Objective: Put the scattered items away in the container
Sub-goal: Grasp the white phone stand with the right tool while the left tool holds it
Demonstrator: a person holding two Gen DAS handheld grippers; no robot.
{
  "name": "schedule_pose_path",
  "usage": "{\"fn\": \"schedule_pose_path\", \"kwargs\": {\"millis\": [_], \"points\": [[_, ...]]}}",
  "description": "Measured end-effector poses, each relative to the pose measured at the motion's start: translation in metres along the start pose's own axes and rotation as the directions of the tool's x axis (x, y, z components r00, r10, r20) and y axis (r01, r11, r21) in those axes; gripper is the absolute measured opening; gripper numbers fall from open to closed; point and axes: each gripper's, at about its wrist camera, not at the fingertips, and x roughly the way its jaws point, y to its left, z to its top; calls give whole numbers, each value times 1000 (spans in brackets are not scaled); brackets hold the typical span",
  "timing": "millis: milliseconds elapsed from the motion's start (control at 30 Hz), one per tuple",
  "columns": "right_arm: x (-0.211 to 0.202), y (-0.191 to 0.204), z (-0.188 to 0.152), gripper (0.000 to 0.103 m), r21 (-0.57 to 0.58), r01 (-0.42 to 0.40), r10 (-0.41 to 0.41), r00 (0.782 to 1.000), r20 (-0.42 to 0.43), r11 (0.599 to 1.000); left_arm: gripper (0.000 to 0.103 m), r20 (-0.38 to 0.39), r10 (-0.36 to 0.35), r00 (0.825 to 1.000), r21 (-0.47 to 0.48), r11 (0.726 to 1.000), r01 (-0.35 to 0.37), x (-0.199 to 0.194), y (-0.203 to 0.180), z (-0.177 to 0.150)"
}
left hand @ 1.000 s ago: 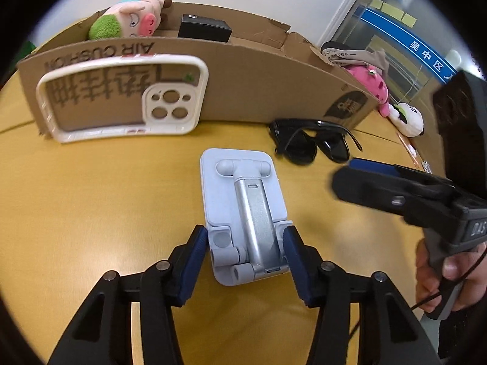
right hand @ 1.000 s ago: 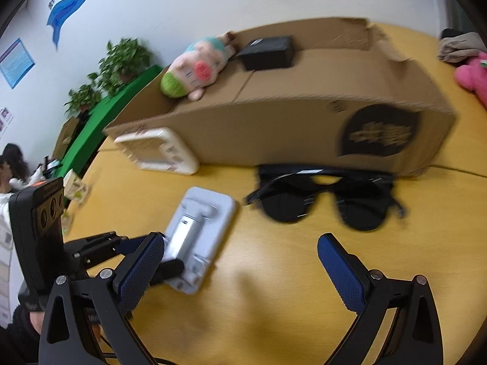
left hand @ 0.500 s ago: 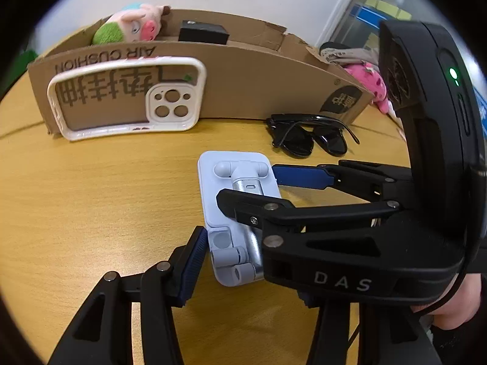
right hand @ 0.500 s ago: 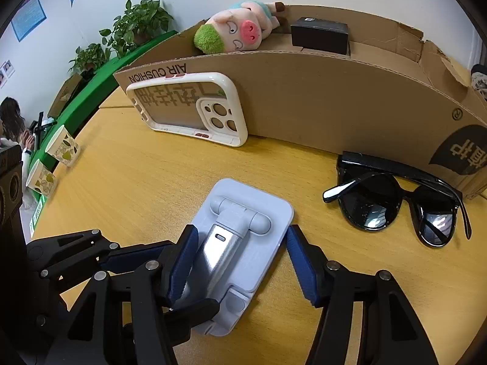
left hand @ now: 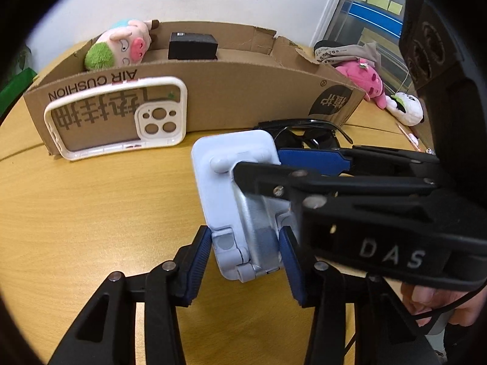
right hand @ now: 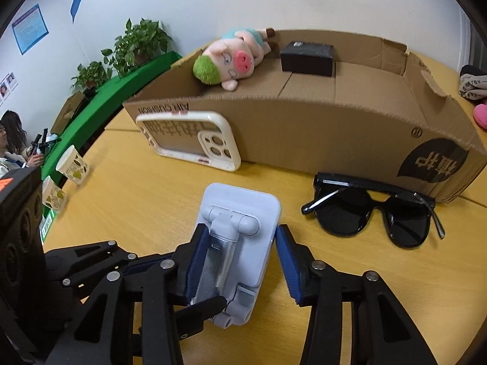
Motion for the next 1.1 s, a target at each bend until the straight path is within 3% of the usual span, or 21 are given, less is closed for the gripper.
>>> {"fn": "schedule_pose_path", "kwargs": {"millis": [133,367,433,467,500,533,567,600,667,700,733,800,1100], "points": [[-2,-3,5,36,5,-10,10,1000,2,1000,43,-6,6,1000,-2,1000,-6,2,-1,3],[20,-14,-6,36,61,-55,60,995,-81,997,44,-33,-18,999,-49,999,16,8,3,1],[21,-11,-6,46,51,-55,59,995,-84,997,45,-36,-32,999,-78,997,29,9,6,-1],[22,-10,-6,60,45,-58,62,994,-86,997,53,-50,-31,998,-95,995,26,11,8,-2],[24,-8,-5,69,38,-47,50,994,-95,998,68,-65,-22,998,-105,994,15,13,9,-3],[27,-7,-6,82,29,-32,35,993,-111,999,73,-62,-8,998,-115,993,1,14,9,-5],[32,-7,-6,82,23,-27,29,991,-127,999,80,-58,9,998,-117,993,-16,13,10,-7],[35,-7,-8,83,16,-24,26,991,-133,1000,80,-51,25,998,-117,993,-31,13,9,-8],[36,-3,-12,81,-14,0,-2,993,-116,1000,77,-40,20,999,-116,993,-25,14,7,-10],[36,-1,-13,78,-33,15,-19,994,-107,999,62,-35,15,999,-103,995,-19,15,5,-10],[36,0,-14,67,-45,26,-30,995,-97,999,53,-32,-15,999,-99,995,12,15,3,-10],[35,-4,-15,60,-27,11,-13,996,-91,1000,53,-37,-20,999,-99,995,16,16,0,-10],[18,-10,-18,55,29,3,-2,999,-44,1000,47,-6,24,1000,-13,1000,-24,9,-17,-10]]}}
